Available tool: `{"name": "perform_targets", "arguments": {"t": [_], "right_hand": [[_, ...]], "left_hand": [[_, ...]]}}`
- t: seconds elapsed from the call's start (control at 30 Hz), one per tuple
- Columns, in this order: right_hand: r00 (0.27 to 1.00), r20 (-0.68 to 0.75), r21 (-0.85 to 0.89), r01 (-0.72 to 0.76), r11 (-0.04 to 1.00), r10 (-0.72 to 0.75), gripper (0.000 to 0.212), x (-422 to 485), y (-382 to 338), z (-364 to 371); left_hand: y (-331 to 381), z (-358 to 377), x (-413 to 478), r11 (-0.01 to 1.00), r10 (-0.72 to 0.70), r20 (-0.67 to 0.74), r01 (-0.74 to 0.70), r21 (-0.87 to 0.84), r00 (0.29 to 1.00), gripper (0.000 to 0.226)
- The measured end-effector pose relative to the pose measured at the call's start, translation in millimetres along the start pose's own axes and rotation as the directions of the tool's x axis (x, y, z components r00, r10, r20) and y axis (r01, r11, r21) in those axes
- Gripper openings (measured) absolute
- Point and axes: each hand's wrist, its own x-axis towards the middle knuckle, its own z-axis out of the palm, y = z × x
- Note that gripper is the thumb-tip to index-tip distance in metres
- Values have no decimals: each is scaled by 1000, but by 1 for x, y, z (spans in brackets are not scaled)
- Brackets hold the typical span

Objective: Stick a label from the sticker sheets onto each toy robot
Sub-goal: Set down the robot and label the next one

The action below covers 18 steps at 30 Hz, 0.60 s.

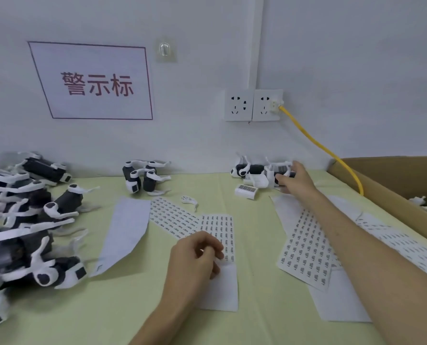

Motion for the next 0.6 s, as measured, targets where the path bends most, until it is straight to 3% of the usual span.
{"name": "perform_targets", "arguments": {"t": [0.13, 0.23, 0.3, 0.47, 0.6], "right_hand": [[998, -61, -36, -2, 999, 0, 29, 5, 3, -1], [968, -80, -360, 194, 912, -238, 21, -8, 11, -5], [906, -137, -428, 311, 848, -401, 23, -22, 12, -9], [821, -259, -284, 440, 852, -510, 24, -67, -6, -18], [831, -312, -57, 467, 882, -460, 26, -111, -37, -17]], "left_hand": [[0, 1, 1, 1000, -6, 9, 6, 9, 1000, 36], [-1, 0, 1, 1000, -14, 11, 14, 7, 1000, 36], [0, -1, 1, 1000, -13, 18, 13, 2, 1000, 37], [-1, -2, 0, 1000, -6, 56, 6, 16, 998, 37], [0, -2, -2, 999, 13, 70, -15, 35, 997, 34]]}}
